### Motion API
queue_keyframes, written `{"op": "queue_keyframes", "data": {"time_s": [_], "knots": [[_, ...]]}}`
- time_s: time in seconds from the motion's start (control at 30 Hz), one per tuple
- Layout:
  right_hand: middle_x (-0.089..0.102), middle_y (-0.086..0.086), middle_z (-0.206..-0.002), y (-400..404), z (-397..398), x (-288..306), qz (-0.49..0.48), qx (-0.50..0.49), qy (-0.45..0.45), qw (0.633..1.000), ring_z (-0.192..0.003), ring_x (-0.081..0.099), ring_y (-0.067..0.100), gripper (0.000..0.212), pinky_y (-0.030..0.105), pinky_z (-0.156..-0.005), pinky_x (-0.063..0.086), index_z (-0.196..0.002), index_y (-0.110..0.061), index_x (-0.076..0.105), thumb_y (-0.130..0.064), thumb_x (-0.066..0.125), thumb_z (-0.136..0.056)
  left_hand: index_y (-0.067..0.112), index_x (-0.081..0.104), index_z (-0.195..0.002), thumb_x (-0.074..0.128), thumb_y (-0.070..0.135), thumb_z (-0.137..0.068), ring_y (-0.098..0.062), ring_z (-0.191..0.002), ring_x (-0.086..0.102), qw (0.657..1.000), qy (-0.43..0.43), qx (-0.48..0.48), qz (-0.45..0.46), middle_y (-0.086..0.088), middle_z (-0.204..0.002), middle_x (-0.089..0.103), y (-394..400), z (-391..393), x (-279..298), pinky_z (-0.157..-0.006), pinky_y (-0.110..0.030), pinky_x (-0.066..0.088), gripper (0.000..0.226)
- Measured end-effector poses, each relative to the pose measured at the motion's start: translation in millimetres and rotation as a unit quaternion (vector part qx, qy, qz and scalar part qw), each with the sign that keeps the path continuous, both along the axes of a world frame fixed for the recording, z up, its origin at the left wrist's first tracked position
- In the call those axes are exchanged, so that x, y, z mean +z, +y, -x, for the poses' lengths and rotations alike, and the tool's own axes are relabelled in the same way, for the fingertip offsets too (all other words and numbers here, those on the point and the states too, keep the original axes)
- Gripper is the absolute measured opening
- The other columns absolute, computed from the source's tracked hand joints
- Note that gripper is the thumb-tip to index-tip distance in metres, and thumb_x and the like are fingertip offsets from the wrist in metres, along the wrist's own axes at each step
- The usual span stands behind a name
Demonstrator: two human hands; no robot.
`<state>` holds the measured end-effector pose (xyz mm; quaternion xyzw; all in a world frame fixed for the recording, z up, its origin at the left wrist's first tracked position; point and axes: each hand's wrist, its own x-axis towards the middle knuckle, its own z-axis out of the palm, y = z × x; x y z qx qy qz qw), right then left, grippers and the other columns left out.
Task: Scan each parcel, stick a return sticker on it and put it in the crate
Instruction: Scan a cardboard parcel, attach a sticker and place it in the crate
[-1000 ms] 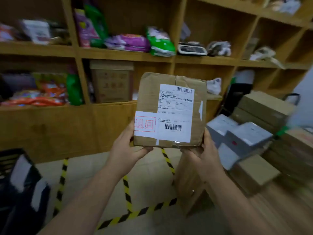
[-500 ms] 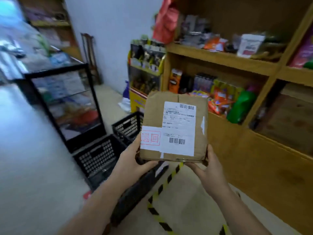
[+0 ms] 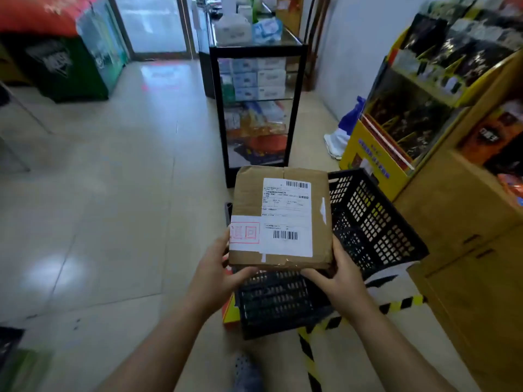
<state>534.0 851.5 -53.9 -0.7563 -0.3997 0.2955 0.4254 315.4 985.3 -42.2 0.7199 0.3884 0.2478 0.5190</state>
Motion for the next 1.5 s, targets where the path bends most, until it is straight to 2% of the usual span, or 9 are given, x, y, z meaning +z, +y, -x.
{"op": "queue_keyframes", "data": {"time_s": [0.17, 0.27, 0.37, 0.53, 0.63, 0.7, 0.9, 1.1, 1.5], "knots": [[0.041, -0.015, -0.146, 66.8, -39.5, -49.4, 0.062, 0.002, -0.007, 0.998, -0.130, 0.041, 0.005, 0.091, 0.028, -0.105, 0.039, -0.153, -0.034, 0.026, -0.041, 0.078, -0.079, 0.037, 0.048, -0.131, 0.084, 0.015, -0.073, 0.011, -0.084, 0.060, 0.998, 0.044, 0.029, 0.036, 0.019, -0.105, 0.063, 59.0, -37.9, -57.7, -0.071, -0.004, 0.046, 0.071], [0.037, -0.014, -0.151, 97.9, -64.8, -89.0, 0.108, -0.004, 0.003, 0.994, -0.135, 0.038, 0.008, 0.092, 0.037, -0.113, 0.036, -0.153, -0.035, 0.024, -0.042, 0.078, -0.079, 0.037, 0.048, -0.127, 0.082, 0.014, -0.075, 0.014, -0.090, 0.060, 0.994, 0.057, 0.034, 0.091, 0.018, -0.108, 0.062, 84.4, -63.3, -99.8, -0.077, -0.005, 0.048, 0.067], [0.036, -0.014, -0.152, 121.8, -83.8, -129.0, 0.143, -0.009, 0.027, 0.989, -0.136, 0.036, 0.008, 0.093, 0.034, -0.114, 0.034, -0.154, -0.034, 0.025, -0.038, 0.080, -0.078, 0.038, 0.045, -0.127, 0.080, 0.007, -0.077, 0.023, -0.090, 0.055, 0.987, 0.060, 0.043, 0.142, 0.027, -0.106, 0.059, 104.1, -84.6, -138.4, -0.072, 0.001, 0.043, 0.068], [0.046, -0.016, -0.144, 152.0, -108.5, -195.9, 0.186, 0.001, 0.099, 0.977, -0.124, 0.046, 0.002, 0.085, 0.023, -0.102, 0.038, -0.150, -0.040, 0.031, -0.031, 0.079, -0.080, 0.043, 0.047, -0.124, 0.078, 0.001, -0.077, 0.013, -0.099, 0.060, 0.971, 0.070, 0.068, 0.220, 0.022, -0.112, 0.064, 128.4, -110.4, -205.3, -0.085, -0.009, 0.049, 0.070], [0.049, -0.013, -0.138, 164.7, -124.3, -234.8, 0.197, 0.005, 0.124, 0.973, -0.120, 0.050, 0.003, 0.080, 0.026, -0.102, 0.042, -0.146, -0.041, 0.037, -0.028, 0.080, -0.080, 0.042, 0.049, -0.129, 0.079, 0.003, -0.076, 0.006, -0.103, 0.061, 0.961, 0.085, 0.094, 0.245, 0.020, -0.115, 0.065, 135.6, -127.1, -241.9, -0.083, -0.008, 0.047, 0.072], [0.050, -0.013, -0.135, 172.0, -131.4, -258.7, 0.205, 0.009, 0.133, 0.970, -0.119, 0.051, 0.004, 0.078, 0.018, -0.093, 0.040, -0.145, -0.040, 0.039, -0.025, 0.080, -0.080, 0.044, 0.048, -0.131, 0.080, 0.007, -0.076, 0.006, -0.103, 0.059, 0.953, 0.104, 0.121, 0.257, 0.023, -0.114, 0.064, 137.2, -134.5, -264.8, -0.082, -0.009, 0.044, 0.074], [0.058, -0.014, -0.126, 188.6, -141.6, -326.9, 0.219, 0.028, 0.149, 0.964, -0.103, 0.051, -0.015, 0.075, 0.004, -0.079, 0.039, -0.143, -0.033, 0.039, -0.019, 0.078, -0.081, 0.056, 0.041, -0.130, 0.075, 0.006, -0.080, 0.009, -0.105, 0.057, 0.931, 0.114, 0.176, 0.298, 0.028, -0.113, 0.062, 133.3, -148.4, -328.1, -0.086, -0.014, 0.044, 0.079], [0.061, -0.014, -0.124, 191.9, -142.2, -387.3, 0.223, 0.014, 0.138, 0.965, -0.110, 0.057, -0.003, 0.077, 0.026, -0.098, 0.046, -0.139, -0.035, 0.040, -0.018, 0.082, -0.076, 0.048, 0.029, -0.144, 0.068, 0.003, -0.086, 0.003, -0.111, 0.051, 0.923, 0.122, 0.188, 0.312, 0.033, -0.114, 0.054, 133.8, -160.4, -381.8, -0.086, -0.012, 0.036, 0.082], [0.048, -0.014, -0.142, 200.0, -146.0, -422.3, 0.191, -0.002, 0.114, 0.975, -0.127, 0.048, 0.004, 0.084, 0.032, -0.107, 0.041, -0.145, -0.042, 0.037, -0.029, 0.082, -0.075, 0.046, 0.027, -0.147, 0.069, 0.020, -0.089, -0.005, -0.126, 0.044, 0.918, 0.116, 0.197, 0.323, 0.021, -0.134, 0.051, 140.9, -161.0, -420.6, -0.106, -0.031, 0.034, 0.076]]}}
